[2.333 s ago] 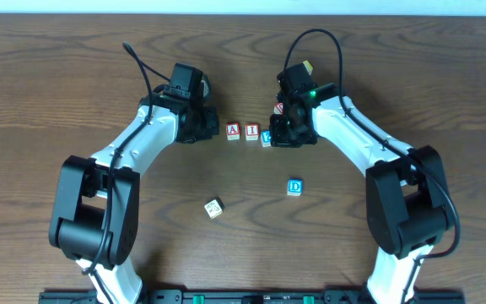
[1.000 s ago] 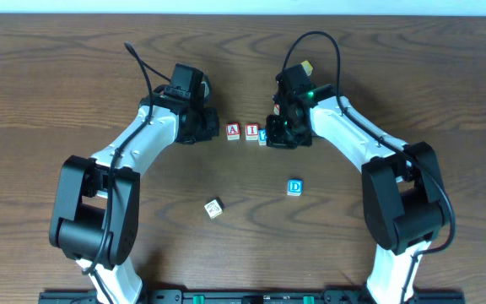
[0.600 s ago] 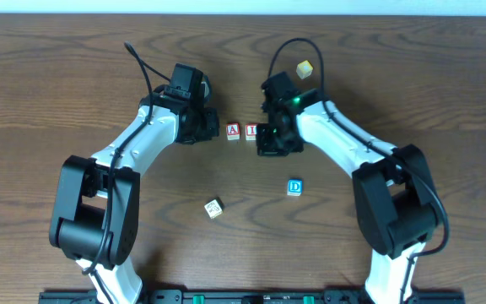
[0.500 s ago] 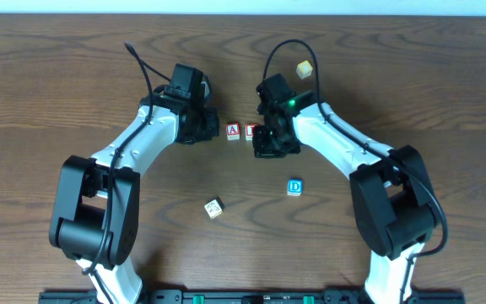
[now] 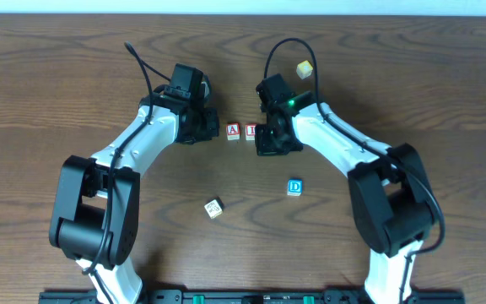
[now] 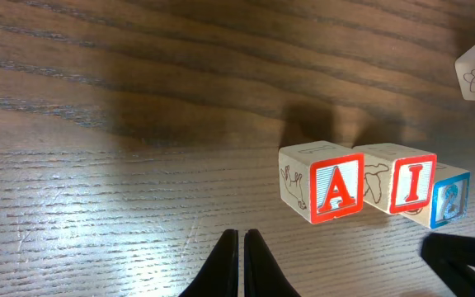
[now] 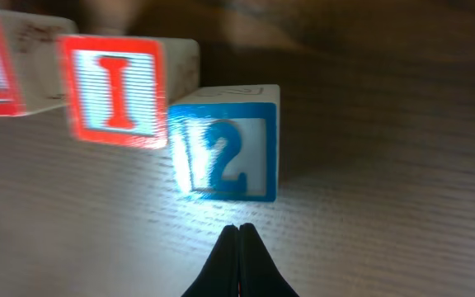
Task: Spell out Ai2
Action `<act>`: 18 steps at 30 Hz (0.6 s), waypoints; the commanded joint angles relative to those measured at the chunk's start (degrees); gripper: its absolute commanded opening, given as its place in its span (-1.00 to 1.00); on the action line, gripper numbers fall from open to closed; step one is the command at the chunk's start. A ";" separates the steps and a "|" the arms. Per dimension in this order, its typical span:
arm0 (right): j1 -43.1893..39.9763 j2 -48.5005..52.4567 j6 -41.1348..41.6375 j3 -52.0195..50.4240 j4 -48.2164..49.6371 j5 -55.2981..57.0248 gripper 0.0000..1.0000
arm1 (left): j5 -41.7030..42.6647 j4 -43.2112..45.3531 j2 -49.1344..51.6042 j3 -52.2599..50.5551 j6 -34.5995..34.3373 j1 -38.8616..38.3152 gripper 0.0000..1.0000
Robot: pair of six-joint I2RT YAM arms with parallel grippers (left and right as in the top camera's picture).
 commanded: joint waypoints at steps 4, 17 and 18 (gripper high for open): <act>0.39 2.54 1.38 0.11 1.46 1.01 -0.97 | 0.17 -0.66 0.85 1.33 1.27 0.09 -0.89; 0.22 2.54 1.38 0.11 4.15 2.25 -0.97 | 0.15 -0.61 0.85 1.33 1.27 0.09 -0.89; 0.22 2.54 1.38 0.11 4.35 2.49 -0.98 | 0.15 -0.63 0.85 1.33 1.27 0.09 -0.89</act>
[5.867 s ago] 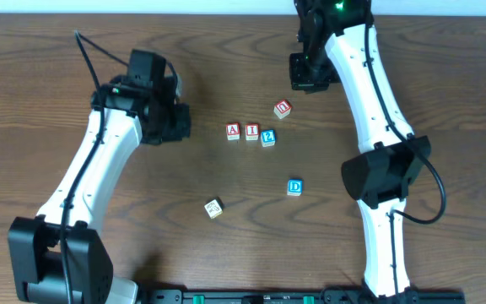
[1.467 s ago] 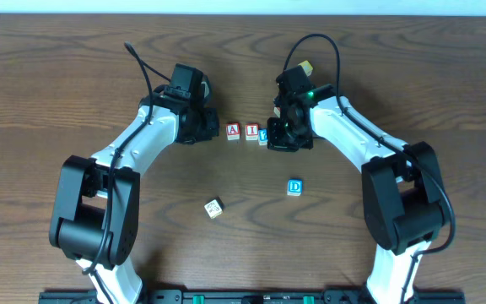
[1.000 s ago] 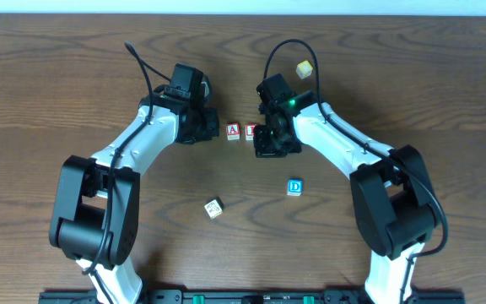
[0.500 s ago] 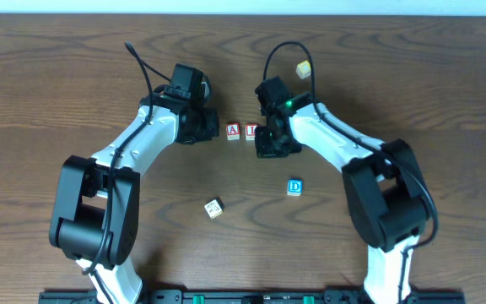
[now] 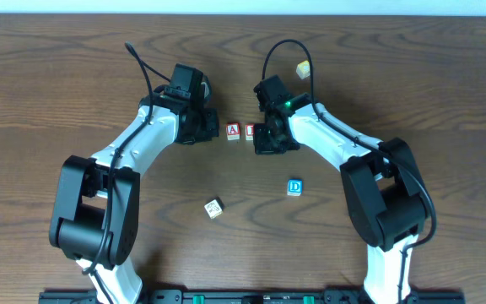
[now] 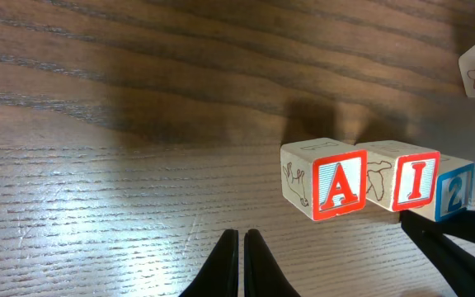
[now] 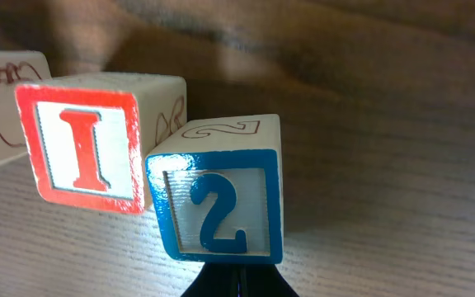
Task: Spell out Ai2
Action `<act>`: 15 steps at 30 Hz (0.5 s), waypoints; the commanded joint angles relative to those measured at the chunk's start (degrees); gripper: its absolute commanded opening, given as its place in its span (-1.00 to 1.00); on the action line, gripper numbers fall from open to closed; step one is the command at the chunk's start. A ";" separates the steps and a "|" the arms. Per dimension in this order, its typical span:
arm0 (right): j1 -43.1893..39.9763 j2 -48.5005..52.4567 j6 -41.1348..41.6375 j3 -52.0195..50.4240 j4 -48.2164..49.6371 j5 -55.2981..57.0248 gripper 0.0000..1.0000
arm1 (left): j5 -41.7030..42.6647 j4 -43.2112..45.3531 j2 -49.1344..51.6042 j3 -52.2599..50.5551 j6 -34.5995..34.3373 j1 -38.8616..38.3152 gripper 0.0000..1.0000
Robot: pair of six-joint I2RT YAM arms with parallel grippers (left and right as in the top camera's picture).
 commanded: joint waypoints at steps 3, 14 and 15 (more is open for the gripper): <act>0.17 0.68 0.83 0.07 1.27 1.53 -0.97 | 0.15 -0.26 0.85 1.33 1.27 0.09 -0.89; 0.17 0.68 0.83 0.07 2.78 1.51 -0.97 | 0.17 -0.26 0.85 1.33 1.29 0.09 -0.89; 0.17 0.68 0.83 0.07 2.58 1.49 -0.97 | 0.17 -0.26 0.85 1.33 1.29 0.09 -0.89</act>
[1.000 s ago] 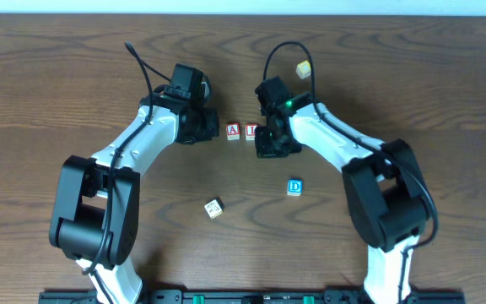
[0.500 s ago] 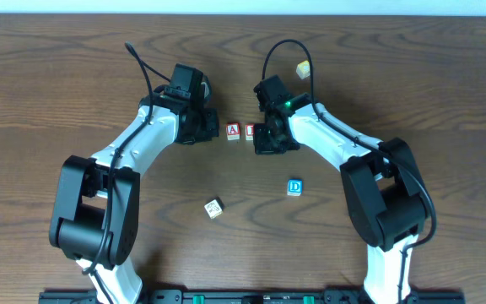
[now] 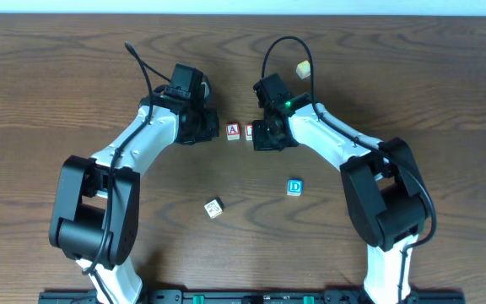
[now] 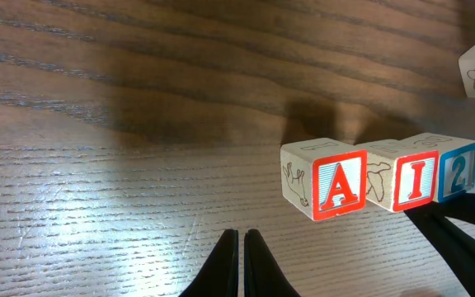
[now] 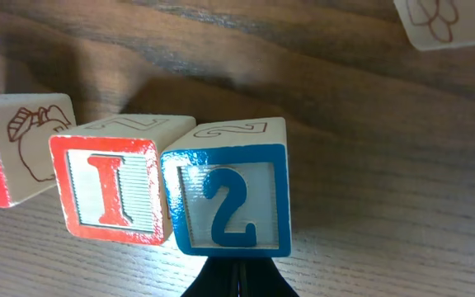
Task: Spell out Ai2
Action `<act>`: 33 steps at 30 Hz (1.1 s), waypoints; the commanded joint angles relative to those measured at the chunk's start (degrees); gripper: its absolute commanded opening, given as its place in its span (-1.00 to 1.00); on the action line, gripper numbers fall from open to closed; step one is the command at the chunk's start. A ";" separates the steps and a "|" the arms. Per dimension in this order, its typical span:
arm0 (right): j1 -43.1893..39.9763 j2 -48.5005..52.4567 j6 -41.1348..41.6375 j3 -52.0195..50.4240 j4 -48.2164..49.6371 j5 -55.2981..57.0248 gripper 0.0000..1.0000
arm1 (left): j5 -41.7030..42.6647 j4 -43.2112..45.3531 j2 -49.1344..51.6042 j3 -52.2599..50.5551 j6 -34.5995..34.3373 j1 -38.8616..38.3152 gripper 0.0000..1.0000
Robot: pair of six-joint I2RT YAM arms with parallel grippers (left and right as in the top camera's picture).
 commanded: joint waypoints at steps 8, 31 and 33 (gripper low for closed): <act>0.13 -1.31 0.61 2.60 -6.73 -1.31 -0.97 | 0.26 0.24 2.80 1.20 1.86 0.07 -0.89; -8.46 -3.43 0.02 3.78 -4.46 -3.61 -0.97 | 7.30 8.20 8.04 1.20 -2.25 -0.85 -0.88; -8.44 -2.27 0.02 3.78 -4.02 -4.46 -0.97 | 7.30 8.24 8.04 1.20 -2.25 -0.85 -0.89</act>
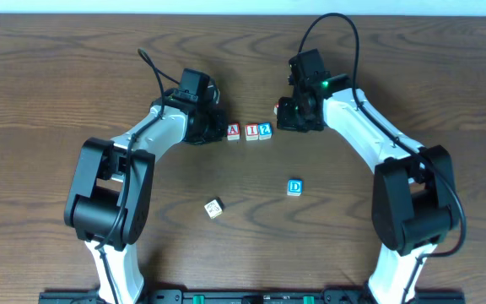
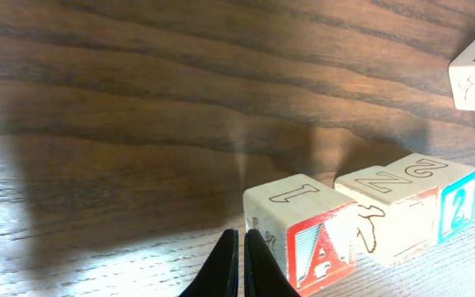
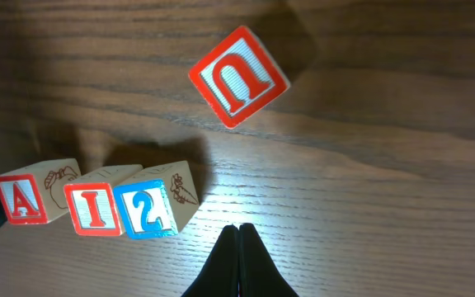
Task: Spell out Ai2
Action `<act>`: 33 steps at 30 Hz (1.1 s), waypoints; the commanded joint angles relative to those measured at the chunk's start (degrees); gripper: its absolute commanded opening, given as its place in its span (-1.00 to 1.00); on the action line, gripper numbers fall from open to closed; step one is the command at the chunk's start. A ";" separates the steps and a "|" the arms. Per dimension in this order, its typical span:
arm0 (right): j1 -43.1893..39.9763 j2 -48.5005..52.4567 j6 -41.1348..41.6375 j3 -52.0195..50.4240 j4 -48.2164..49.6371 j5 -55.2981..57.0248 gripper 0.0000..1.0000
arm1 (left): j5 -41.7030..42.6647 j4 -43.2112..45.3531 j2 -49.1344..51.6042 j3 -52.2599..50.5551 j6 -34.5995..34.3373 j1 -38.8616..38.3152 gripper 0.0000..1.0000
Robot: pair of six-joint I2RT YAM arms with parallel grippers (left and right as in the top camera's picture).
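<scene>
Three wooden blocks stand in a row touching each other: a red A (image 1: 233, 131), a red I (image 1: 251, 131) and a blue 2 (image 1: 265, 130). From the right wrist they read A (image 3: 25, 199), I (image 3: 94, 206), 2 (image 3: 146, 207). My left gripper (image 2: 237, 236) is shut, its tips right at the A block's (image 2: 318, 247) left side. My right gripper (image 3: 238, 229) is shut and empty, a short way to the right of the 2 block.
A red U block (image 3: 239, 77) lies tilted behind the row, near my right gripper. A pale Y block sits at the far right. A blue D block (image 1: 294, 187) and a pale patterned block (image 1: 214, 208) lie nearer the front.
My right gripper, then shut with its tips at the 2 block, now stands back to the right of it. My left gripper sits closer to the A block. The row reads A, I, 2.
At first the 2 block stood slightly out of line beside the I, my shut right gripper's tips at it. Then it stood closer to the I, then squarely beside it. Now the right gripper is clear of the row and the left is nearer the A.
</scene>
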 commanded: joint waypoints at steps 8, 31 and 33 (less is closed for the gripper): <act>0.44 4.55 0.02 0.66 1.42 -3.21 -0.98 | 0.85 1.57 1.22 1.11 -0.44 -0.02 -0.89; 2.27 4.96 -0.42 0.66 2.40 -3.72 -0.97 | 0.85 2.16 1.22 1.11 -0.20 -1.73 -0.89; 2.27 5.44 -0.39 0.66 2.29 -3.76 -0.97 | 0.85 2.14 1.22 1.11 -0.20 -1.73 -0.89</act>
